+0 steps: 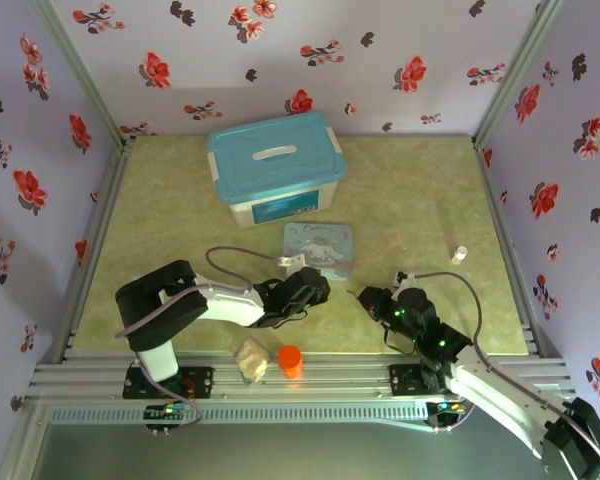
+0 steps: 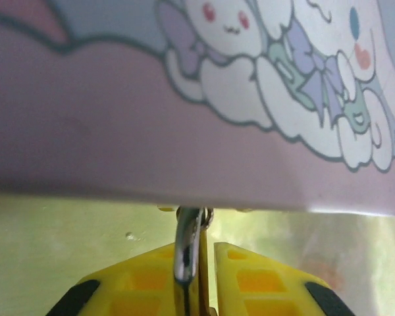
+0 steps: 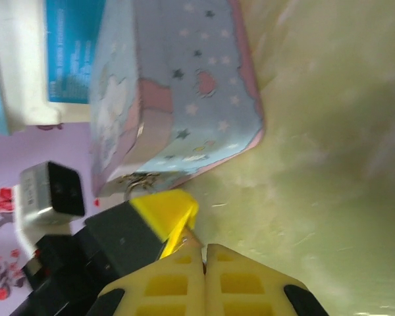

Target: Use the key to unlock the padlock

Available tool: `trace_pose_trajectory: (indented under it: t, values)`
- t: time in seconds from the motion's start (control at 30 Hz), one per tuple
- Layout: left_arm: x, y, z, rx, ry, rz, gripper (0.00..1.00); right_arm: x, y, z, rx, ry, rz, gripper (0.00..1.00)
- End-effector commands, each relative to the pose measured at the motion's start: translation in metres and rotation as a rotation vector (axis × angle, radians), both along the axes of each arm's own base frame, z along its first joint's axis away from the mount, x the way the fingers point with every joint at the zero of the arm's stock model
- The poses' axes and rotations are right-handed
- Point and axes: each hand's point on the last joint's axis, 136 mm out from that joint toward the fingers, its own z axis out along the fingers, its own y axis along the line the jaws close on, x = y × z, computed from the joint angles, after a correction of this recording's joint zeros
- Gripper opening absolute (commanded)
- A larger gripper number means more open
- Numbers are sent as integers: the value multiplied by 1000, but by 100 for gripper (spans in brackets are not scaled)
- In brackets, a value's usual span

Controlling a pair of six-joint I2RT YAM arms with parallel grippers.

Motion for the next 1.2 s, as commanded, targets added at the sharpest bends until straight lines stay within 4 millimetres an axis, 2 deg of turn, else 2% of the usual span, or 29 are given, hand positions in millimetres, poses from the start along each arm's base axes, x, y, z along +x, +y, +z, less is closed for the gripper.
trace_pose_trajectory:
  t: [0.0,0.17,0.3,0.5,0.73,1.17]
  values:
    - [14,-16,40,-194,-10,76,0,8,-10,4,39,-11,-124,0]
    - [24,-24,45,-299,19,153,0,14,-11,12,77,-32,-179,0]
    - [31,-31,57,-349,3,176,0,17,-13,13,88,-31,-214,0]
    - [41,-26,67,-412,-16,259,0,20,-7,15,91,-29,-214,0]
    - [46,-32,84,-473,-36,269,0,26,-4,24,120,-36,-230,0]
    - [49,-43,81,-536,15,304,0,34,-5,39,136,-67,-295,0]
